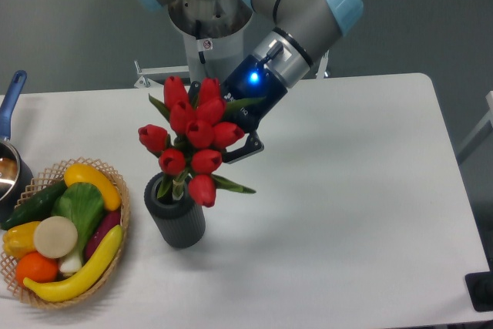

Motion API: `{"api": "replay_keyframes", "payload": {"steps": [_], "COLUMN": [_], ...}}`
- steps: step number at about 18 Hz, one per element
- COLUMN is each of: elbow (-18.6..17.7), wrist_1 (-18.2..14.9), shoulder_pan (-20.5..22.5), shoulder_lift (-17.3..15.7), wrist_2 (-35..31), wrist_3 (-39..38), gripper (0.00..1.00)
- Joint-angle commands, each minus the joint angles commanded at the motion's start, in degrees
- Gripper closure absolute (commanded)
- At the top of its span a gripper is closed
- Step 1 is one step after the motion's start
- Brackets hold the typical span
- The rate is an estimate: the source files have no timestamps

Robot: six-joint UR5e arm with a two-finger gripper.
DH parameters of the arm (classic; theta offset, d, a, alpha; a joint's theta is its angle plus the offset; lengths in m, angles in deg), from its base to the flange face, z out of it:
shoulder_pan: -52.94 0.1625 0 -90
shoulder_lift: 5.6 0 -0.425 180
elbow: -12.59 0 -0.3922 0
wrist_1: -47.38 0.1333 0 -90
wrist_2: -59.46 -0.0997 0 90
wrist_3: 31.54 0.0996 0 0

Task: Pick up the flowers from the vase
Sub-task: 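Lift the tulip bunch up out of the grey vase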

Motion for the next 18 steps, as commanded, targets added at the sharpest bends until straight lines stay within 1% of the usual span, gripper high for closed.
{"api": "replay_keyframes", "payload": {"steps": [2,5,10,14,16,18], "elbow": [0.3,0.5,1.3,3.9,5.4,6.0], "wrist_1": [0.0,0.0,0.0,0.2,0.4,0.7], "shoulder_pan": [0.1,1.0,2.5,3.5,3.8,4.0], "shoulder_lift": [-0.1,-0.2,-0.9,-0.7,0.0,0.3], "wrist_2": [1.0,5.4,5.7,5.1,5.0,4.8], "wrist_3": [-2.3,-4.4,-6.1,-6.2,-6.1,-5.9], "gripper": [0.58,0.58,0.58,0.58,0.58,0.58]}}
